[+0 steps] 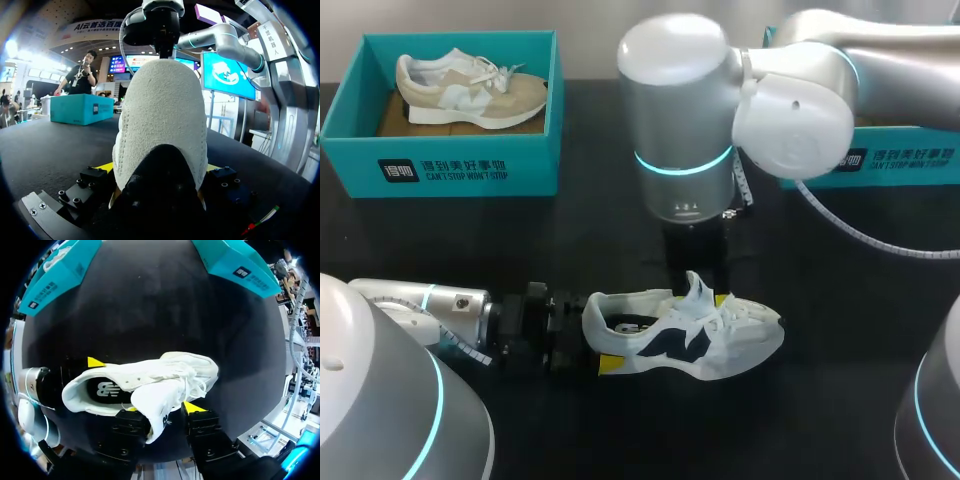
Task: Take the shoe out of the shoebox, open the shoe tongue, remove and reinsert the insole, then place the shoe into the shoebox
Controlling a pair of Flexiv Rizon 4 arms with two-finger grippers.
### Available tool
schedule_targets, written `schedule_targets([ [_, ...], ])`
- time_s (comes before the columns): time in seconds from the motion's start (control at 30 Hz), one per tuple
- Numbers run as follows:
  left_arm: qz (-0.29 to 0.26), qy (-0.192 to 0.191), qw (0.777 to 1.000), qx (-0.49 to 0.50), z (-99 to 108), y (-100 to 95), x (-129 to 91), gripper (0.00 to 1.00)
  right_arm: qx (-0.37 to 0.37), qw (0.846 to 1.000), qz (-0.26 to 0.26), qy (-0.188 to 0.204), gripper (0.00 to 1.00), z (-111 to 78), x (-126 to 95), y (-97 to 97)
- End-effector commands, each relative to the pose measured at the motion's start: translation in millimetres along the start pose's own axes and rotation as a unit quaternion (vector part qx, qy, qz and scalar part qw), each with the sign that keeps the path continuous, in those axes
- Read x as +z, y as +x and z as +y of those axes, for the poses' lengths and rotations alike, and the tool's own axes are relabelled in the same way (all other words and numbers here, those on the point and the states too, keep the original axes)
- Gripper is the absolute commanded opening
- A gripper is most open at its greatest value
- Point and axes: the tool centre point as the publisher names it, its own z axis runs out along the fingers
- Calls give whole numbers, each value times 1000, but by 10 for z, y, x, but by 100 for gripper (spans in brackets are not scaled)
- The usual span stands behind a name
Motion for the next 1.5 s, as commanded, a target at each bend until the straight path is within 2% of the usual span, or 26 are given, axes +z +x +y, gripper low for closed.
schedule_targets([
  [0.03, -1, 0, 1000, 0, 32, 0, -11, 0, 0, 1000, -7, -1, 29, -16, -14, 74],
  [0.1, -1, 0, 1000, 0, 32, 0, -11, 0, -1, 1000, -6, -2, 22, -13, -8, 77],
  [0.13, -1, 0, 1000, 0, 32, 0, -11, 0, -1, 1000, -5, -2, 8, -9, -3, 76],
  [0.17, -1, 0, 1000, 0, 32, 0, -11, 0, -1, 1000, -4, -2, 0, -5, 0, 74],
  [0.33, -1, 0, 1000, 0, 32, 0, -11, 0, -10, 1000, 21, -5, 0, -7, 11, 15],
  [0.5, -1, 0, 1000, 0, 32, 0, -11, 0, -7, 999, 36, -4, 0, -53, 12, -166],
  [0.7, -1, 0, 1000, 0, 32, 0, -11, 0, -29, 994, 105, -12, 0, -81, 56, -391],
  [1.23, -1, 0, 1000, 0, 32, 0, -11, 0, -29, 994, 105, -12, 0, -81, 56, -391],
  [1.37, -1, 0, 1000, 0, 32, 0, -11, 0, -16, 993, 109, -33, 0, -85, 98, -556],
  [1.5, -1, 0, 1000, 0, 32, 0, -11, 0, -27, 987, 148, -65, 0, -89, 142, -703],
])
